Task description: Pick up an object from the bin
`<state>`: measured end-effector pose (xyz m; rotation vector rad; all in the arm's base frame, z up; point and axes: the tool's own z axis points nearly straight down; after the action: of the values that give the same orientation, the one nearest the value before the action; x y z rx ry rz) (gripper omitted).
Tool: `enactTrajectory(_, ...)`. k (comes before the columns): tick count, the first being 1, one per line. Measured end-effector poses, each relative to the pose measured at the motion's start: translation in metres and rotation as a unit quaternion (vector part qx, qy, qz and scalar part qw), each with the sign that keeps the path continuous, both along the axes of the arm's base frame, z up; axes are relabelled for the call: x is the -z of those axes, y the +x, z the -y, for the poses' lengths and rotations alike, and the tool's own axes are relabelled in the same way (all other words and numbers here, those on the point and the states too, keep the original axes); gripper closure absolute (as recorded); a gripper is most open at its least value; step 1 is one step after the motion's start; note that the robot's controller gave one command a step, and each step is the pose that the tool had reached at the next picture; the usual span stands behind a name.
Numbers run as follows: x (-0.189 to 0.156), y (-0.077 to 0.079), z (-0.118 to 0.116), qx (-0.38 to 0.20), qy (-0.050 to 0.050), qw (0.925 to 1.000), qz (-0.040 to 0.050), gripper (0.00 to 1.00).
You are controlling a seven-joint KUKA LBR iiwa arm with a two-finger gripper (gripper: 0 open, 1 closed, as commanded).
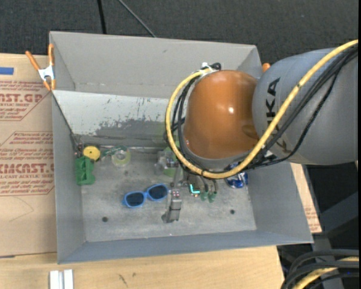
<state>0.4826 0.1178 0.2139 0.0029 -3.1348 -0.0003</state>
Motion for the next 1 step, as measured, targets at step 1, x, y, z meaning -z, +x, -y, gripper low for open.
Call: enactTrajectory(1, 0.1325, 0.0399, -0.0173, -0.084, 0.0, 0.9964, 0.0009, 0.0)
